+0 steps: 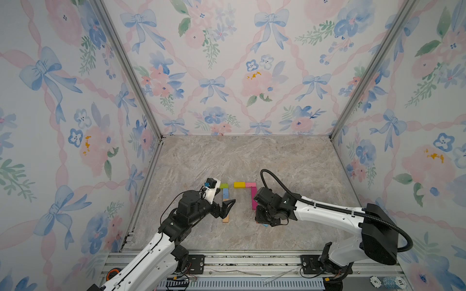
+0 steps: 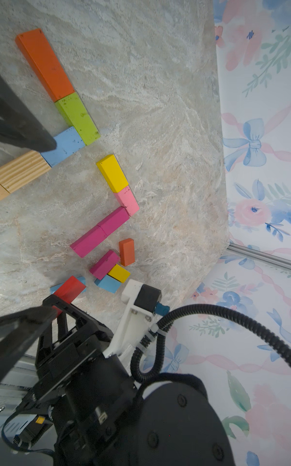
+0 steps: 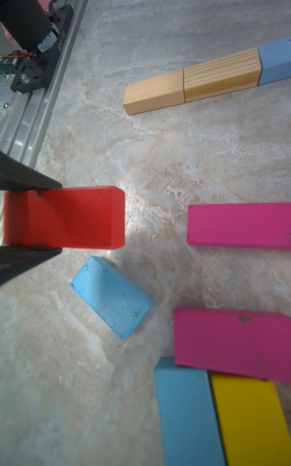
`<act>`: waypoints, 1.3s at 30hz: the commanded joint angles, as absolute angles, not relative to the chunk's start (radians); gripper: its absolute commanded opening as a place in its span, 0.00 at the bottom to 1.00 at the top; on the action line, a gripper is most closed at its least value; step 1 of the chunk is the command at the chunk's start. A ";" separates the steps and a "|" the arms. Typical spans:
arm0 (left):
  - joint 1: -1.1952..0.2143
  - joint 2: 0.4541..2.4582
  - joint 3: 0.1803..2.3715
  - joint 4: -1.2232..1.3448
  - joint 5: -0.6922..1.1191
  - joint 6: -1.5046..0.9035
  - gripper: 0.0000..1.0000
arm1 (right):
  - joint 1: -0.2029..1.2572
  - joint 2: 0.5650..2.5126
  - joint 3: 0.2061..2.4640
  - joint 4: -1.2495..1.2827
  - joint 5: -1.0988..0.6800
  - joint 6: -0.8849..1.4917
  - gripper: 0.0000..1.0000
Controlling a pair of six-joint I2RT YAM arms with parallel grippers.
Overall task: Assemble the number 7 with building blocks
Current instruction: Assemble the building block at the center of the board.
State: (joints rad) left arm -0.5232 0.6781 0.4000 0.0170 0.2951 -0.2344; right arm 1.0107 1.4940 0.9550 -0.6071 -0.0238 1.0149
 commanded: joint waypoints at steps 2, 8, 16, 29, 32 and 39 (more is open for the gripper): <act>-0.530 0.668 0.392 0.007 0.287 -0.210 0.98 | 1.027 1.560 0.959 -0.578 -0.041 1.017 0.18; -0.532 0.667 0.391 0.000 0.281 -0.207 0.98 | 1.026 1.649 1.003 -0.612 -0.034 0.982 0.17; -0.534 0.669 0.390 0.003 0.281 -0.204 0.98 | 1.010 1.729 1.010 -0.594 -0.028 0.977 0.17; -0.535 0.661 0.388 0.006 0.282 -0.202 0.98 | 0.988 1.767 1.037 -0.600 -0.015 0.956 0.17; -0.535 0.658 0.390 0.006 0.282 -0.202 0.98 | 0.981 1.773 1.041 -0.607 -0.010 0.954 0.17; -0.535 0.660 0.389 0.009 0.281 -0.201 0.98 | 0.971 1.788 1.053 -0.618 -0.003 0.951 0.17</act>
State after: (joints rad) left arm -0.5301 0.6701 0.4000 0.0025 0.2867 -0.2195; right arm 0.9852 1.7470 1.0477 -0.5880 -0.0292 0.9634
